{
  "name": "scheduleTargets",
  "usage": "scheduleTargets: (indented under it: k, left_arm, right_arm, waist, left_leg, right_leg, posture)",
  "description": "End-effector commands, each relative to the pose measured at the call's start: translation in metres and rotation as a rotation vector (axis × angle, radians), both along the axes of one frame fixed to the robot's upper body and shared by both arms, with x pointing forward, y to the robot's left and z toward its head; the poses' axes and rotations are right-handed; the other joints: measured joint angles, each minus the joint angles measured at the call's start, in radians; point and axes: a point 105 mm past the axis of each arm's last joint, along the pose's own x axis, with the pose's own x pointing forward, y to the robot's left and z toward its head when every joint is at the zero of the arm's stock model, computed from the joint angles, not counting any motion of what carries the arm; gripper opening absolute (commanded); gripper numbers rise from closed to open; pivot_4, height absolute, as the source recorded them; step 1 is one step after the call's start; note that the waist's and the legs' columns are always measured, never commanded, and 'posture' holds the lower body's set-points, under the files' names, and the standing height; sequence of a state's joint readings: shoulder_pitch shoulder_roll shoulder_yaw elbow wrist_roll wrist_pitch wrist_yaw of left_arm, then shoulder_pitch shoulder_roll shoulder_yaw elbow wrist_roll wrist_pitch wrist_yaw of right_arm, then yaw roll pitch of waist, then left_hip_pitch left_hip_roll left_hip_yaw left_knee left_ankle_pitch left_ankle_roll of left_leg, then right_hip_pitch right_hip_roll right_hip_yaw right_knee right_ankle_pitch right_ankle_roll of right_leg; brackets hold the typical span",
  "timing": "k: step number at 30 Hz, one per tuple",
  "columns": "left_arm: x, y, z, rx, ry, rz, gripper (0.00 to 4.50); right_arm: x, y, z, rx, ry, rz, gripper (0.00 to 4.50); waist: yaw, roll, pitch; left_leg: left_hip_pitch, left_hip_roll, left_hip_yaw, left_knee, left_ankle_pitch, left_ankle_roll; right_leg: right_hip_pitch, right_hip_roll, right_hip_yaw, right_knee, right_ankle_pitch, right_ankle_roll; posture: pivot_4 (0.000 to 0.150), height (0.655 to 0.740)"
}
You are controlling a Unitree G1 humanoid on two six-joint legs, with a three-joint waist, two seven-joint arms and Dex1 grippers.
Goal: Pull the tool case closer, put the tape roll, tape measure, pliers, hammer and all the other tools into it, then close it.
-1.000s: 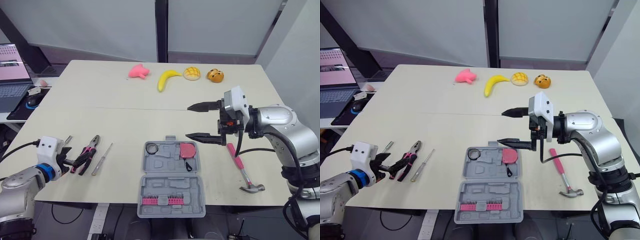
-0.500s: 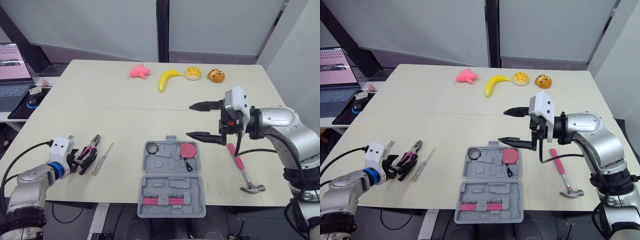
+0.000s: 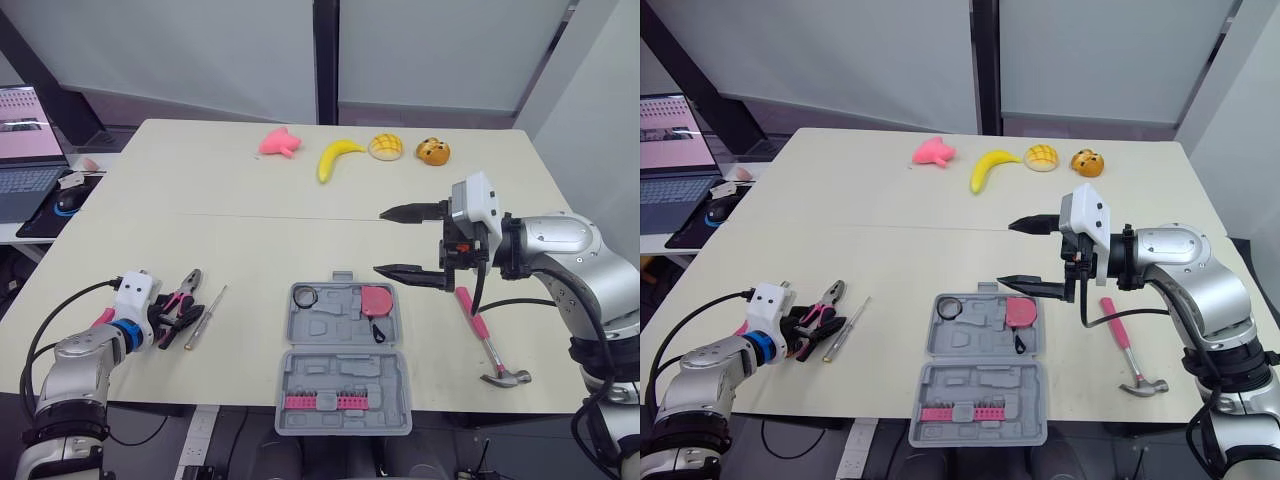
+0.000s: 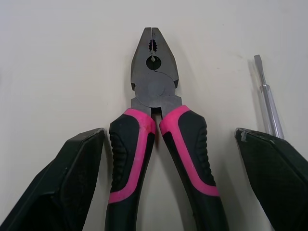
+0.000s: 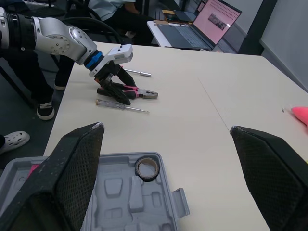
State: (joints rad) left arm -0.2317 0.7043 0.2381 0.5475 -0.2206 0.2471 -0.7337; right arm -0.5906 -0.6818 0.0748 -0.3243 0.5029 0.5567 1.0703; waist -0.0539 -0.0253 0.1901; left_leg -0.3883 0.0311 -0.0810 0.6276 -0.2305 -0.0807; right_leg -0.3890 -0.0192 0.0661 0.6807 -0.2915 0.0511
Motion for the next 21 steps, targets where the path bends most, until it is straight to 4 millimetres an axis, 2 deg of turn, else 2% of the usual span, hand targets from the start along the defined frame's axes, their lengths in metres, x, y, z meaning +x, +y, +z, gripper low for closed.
scheduleTargets:
  k: [1, 4, 9, 17, 21]
  left_arm:
    - [-0.002, 0.008, 0.000, 0.035, 0.012, 0.017, 4.50]
    - [-0.004, 0.013, -0.002, 0.044, 0.021, 0.038, 3.91]
    - [-0.002, 0.015, -0.002, 0.044, 0.012, 0.047, 2.46]
    - [-0.004, 0.021, 0.008, 0.075, -0.010, 0.038, 2.47]
    - [-0.004, 0.024, 0.035, 0.128, -0.048, -0.029, 2.47]
  right_arm:
    - [-0.006, -0.001, 0.011, 0.013, -0.053, 0.012, 4.46]
    - [-0.007, -0.001, 0.011, 0.012, -0.052, 0.013, 4.50]
    - [-0.007, -0.002, 0.010, 0.009, -0.050, 0.011, 4.50]
    - [-0.008, -0.002, 0.007, -0.004, -0.042, 0.022, 4.50]
    - [-0.008, -0.004, 0.007, -0.011, -0.047, 0.022, 4.50]
  waist:
    - [0.000, 0.000, 0.000]
    - [0.000, 0.000, 0.000]
    - [0.000, 0.000, 0.000]
    - [-0.002, 0.000, 0.000]
    - [-0.004, 0.000, 0.000]
  left_leg:
    - [0.000, 0.000, 0.000, 0.000, 0.000, 0.000]
    - [0.000, 0.000, 0.000, 0.000, 0.000, 0.000]
    - [0.000, 0.000, 0.000, 0.000, 0.000, 0.000]
    - [0.001, 0.000, 0.000, 0.000, 0.000, 0.000]
    - [0.000, 0.000, 0.000, 0.000, 0.000, 0.000]
  right_leg:
    - [0.000, 0.000, 0.000, 0.000, 0.000, 0.000]
    - [0.000, 0.000, 0.000, 0.000, 0.000, 0.000]
    - [0.000, 0.000, 0.000, 0.000, 0.000, 0.000]
    - [0.000, 0.000, 0.000, 0.000, 0.000, 0.000]
    - [0.000, 0.000, 0.000, 0.000, 0.000, 0.000]
  posture:
    - [0.150, 0.7400]
    - [0.150, 0.7400]
    - [0.150, 0.7400]
    - [0.150, 0.7400]
    - [0.150, 0.7400]
